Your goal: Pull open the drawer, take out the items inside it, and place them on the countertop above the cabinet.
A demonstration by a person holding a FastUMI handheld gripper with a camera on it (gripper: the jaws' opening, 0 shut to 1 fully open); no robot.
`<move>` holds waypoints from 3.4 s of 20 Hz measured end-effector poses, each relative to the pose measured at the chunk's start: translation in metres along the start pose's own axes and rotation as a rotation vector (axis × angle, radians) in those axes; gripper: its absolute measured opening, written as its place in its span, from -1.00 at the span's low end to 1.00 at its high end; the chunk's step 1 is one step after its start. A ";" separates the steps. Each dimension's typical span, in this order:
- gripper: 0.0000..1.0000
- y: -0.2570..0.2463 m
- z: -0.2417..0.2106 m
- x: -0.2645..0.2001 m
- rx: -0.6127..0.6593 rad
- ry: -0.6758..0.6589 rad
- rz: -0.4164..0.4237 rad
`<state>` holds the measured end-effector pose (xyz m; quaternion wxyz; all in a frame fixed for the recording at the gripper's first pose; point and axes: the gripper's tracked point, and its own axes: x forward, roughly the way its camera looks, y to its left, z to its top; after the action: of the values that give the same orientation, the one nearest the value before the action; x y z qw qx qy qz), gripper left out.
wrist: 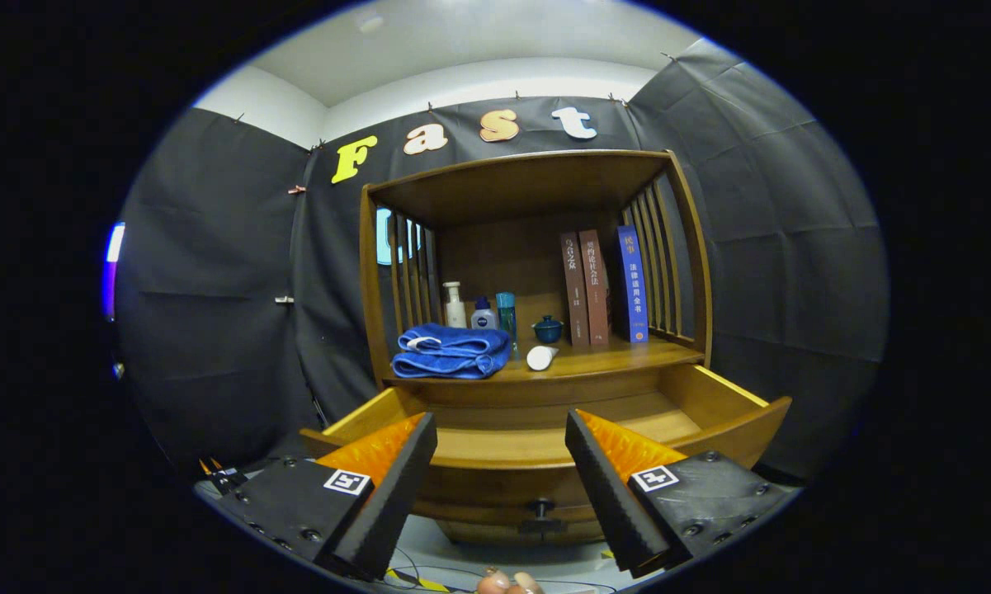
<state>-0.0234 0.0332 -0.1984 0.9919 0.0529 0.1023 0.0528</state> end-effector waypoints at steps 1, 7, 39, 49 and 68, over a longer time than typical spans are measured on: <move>0.98 -0.003 -0.010 -0.001 -0.006 0.012 -0.013; 0.99 -0.019 -0.064 0.015 -0.014 0.094 -0.076; 0.96 -0.051 -0.065 0.194 -0.013 0.087 -0.142; 0.98 -0.056 -0.068 0.222 -0.004 0.094 -0.154; 0.96 -0.051 -0.029 0.199 0.009 0.088 -0.133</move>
<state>0.1690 0.0085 -0.2716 0.9875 0.0479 0.1496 -0.0113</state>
